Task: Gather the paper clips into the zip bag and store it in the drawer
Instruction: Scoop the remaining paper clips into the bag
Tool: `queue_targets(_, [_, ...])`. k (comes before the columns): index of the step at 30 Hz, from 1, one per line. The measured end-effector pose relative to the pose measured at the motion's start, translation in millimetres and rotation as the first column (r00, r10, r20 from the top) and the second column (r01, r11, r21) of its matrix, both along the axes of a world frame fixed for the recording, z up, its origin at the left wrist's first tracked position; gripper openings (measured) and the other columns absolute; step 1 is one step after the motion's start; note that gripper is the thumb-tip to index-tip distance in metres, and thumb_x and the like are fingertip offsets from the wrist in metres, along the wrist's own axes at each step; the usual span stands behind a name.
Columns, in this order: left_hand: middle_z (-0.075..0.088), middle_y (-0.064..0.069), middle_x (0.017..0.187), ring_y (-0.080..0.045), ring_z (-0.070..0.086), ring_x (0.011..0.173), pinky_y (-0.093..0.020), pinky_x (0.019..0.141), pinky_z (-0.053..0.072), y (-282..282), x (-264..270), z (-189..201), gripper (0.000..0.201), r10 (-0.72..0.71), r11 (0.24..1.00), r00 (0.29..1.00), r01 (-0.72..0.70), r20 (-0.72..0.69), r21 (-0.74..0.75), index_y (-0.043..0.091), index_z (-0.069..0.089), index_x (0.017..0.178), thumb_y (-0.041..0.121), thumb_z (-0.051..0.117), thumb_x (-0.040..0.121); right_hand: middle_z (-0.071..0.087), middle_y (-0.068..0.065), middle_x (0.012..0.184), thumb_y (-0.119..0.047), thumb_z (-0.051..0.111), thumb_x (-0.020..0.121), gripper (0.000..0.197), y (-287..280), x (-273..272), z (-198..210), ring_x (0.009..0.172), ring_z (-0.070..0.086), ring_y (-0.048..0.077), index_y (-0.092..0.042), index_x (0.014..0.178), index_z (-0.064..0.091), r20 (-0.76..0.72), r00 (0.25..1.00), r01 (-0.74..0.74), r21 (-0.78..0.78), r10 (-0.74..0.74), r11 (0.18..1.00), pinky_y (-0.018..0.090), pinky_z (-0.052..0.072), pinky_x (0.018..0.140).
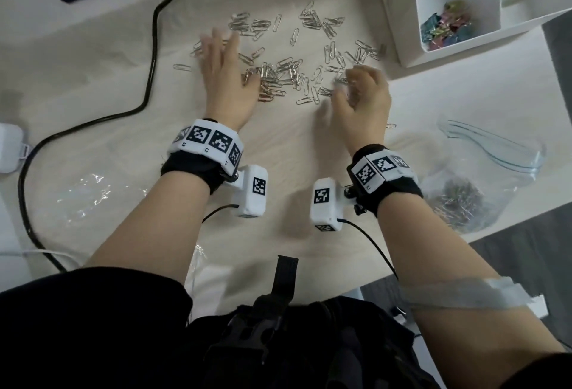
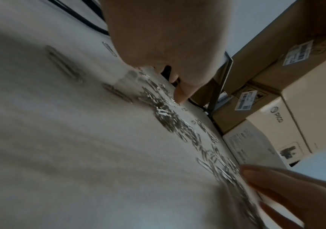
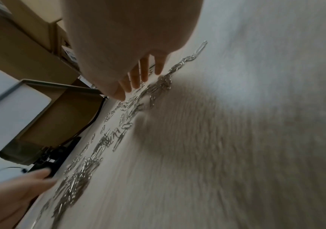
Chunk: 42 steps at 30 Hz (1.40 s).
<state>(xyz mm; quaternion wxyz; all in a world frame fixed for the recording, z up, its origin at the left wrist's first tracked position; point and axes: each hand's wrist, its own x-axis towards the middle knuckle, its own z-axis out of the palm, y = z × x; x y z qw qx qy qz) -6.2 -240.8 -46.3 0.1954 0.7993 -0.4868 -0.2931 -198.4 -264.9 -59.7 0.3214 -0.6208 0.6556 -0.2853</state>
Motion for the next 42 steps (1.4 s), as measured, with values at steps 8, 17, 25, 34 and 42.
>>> queue_targets(8, [-0.012,-0.016,0.156,-0.032,-0.016,0.144,-0.049,0.116,-0.01,-20.0,26.9,-14.9,0.065,0.047,0.991,0.995,-0.058,0.089,0.124,0.018,0.009,0.149,0.034,0.041,0.095,0.034,0.023,0.145,-0.031,0.055,0.081,0.054,-40.1,12.9,-7.1,0.136,0.031,0.034,0.002,0.123,0.053,-0.083,0.985,-0.138,0.114,0.148,0.984,0.042,0.026,0.113])
queue_targets(17, [0.024,-0.004,0.155,-0.02,0.011,0.146,-0.031,0.119,0.009,-37.9,6.4,-5.8,0.049,-0.178,0.967,0.984,0.178,0.016,-0.18,0.014,0.032,0.144,0.02,0.041,0.096,0.054,0.017,0.132,-0.016,0.06,0.082,0.036,-58.3,35.0,-6.7,0.123,0.052,0.027,0.001,0.114,0.062,0.033,0.982,-0.179,-0.114,0.184,0.977,0.025,0.041,0.103])
queue_targets(25, [0.0,-0.007,0.159,-0.027,-0.006,0.146,-0.046,0.118,-0.003,-83.4,11.2,-20.6,0.054,-0.403,0.915,0.909,0.399,0.106,0.061,0.016,0.014,0.149,0.024,0.032,0.099,0.021,0.013,0.155,-0.025,0.051,0.093,0.053,-92.9,55.9,0.9,0.146,0.008,0.029,-0.004,0.14,0.036,-0.174,0.836,-0.496,0.163,0.52,0.853,0.04,0.003,0.117])
queue_targets(34, [0.037,-0.004,0.148,-0.014,0.026,0.141,-0.031,0.12,0.014,-29.9,-19.1,-15.3,0.045,-0.399,0.913,0.907,0.379,-0.137,-0.15,0.012,0.045,0.136,0.016,0.037,0.092,0.068,0.007,0.113,-0.023,0.051,0.076,0.034,-26.9,30.5,0.2,0.118,0.057,0.014,-0.008,0.097,0.073,0.104,0.941,-0.327,0.028,0.322,0.945,0.028,0.043,0.104])
queue_targets(42, [0.064,-0.002,0.123,-0.017,0.053,0.123,-0.039,0.115,0.027,0.4,-34.1,-4.1,0.037,-0.14,0.907,0.99,0.133,0.011,-0.4,0.018,0.07,0.108,0.012,0.045,0.08,0.071,0.011,0.106,-0.022,0.051,0.082,0.03,14.9,-7.8,-1.5,0.107,0.064,0.018,-0.004,0.096,0.071,0.148,0.989,0.037,-0.183,-0.009,0.982,0.043,0.041,0.107])
